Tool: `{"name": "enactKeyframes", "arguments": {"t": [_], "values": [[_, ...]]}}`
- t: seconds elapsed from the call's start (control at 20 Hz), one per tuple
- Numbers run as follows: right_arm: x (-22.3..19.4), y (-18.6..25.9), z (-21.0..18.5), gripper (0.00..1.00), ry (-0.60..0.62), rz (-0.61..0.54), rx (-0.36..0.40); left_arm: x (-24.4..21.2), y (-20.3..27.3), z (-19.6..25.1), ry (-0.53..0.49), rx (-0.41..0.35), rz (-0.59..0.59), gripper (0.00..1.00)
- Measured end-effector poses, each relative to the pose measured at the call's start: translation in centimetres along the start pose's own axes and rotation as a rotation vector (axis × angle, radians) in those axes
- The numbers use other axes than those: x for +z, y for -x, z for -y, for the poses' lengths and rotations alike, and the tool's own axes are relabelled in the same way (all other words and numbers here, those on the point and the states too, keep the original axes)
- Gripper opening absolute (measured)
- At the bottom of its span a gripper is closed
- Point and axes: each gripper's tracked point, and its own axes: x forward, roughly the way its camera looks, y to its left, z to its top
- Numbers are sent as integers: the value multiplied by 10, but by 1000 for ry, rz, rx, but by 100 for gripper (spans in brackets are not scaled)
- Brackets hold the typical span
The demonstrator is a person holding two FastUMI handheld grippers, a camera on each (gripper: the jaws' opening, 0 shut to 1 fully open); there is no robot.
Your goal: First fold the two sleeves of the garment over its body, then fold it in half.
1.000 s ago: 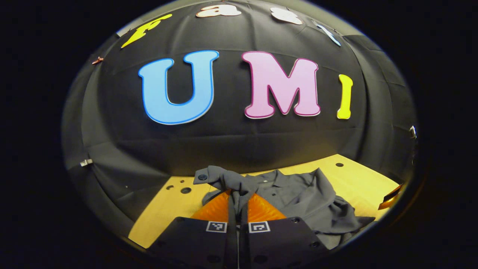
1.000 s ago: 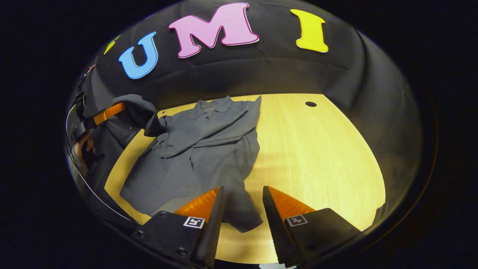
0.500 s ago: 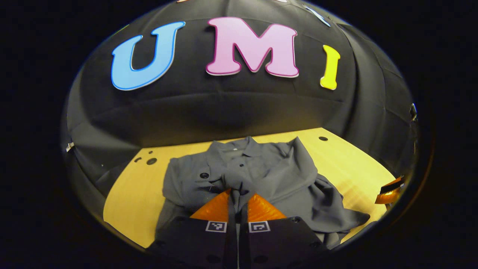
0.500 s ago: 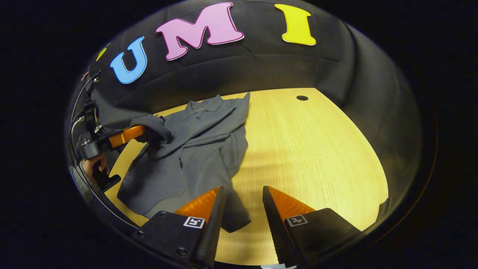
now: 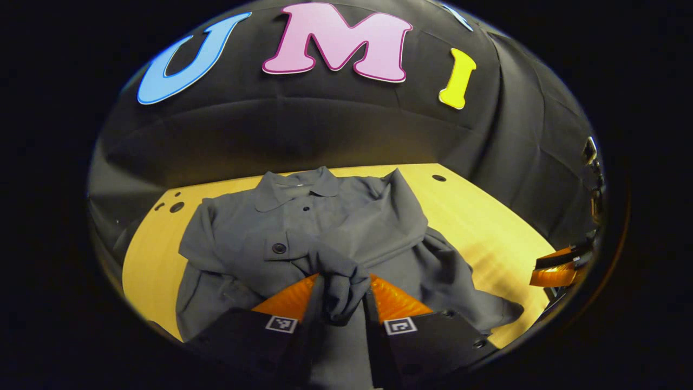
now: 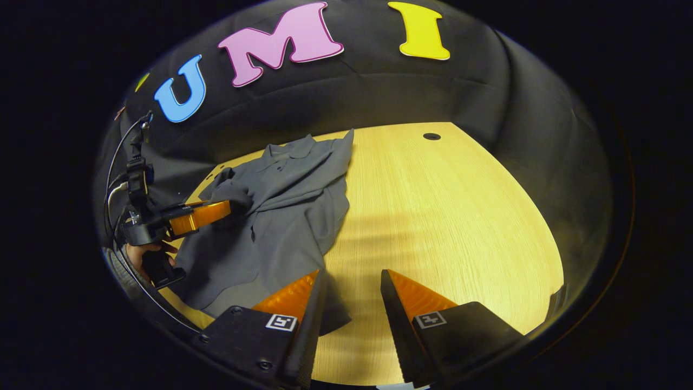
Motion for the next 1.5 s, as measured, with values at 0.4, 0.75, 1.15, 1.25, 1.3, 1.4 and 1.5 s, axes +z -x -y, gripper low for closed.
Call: {"name": "enactKeyframes", "arguments": {"t": [0.4,0.75,1.15,1.25,1.3,1.4,1.5], "values": [[0,-3,-9,64,8,-9,15,15,34,27,50,-164,78,74],[-5,1,-31,79,14,-19,78,-9,88,-27,84,-15,67,95],[-18,-6,-40,95,59,-58,73,-84,153,-127,220,219,-23,95],[-23,-8,-41,95,64,-72,63,-104,166,-145,205,258,-50,95],[-25,-10,-41,95,65,-76,62,-112,172,-152,192,276,-62,95],[-31,-13,-42,95,72,-92,58,-129,181,-165,175,303,-90,95],[-37,-16,-42,95,82,-107,54,-143,186,-173,161,321,-120,95]]}}
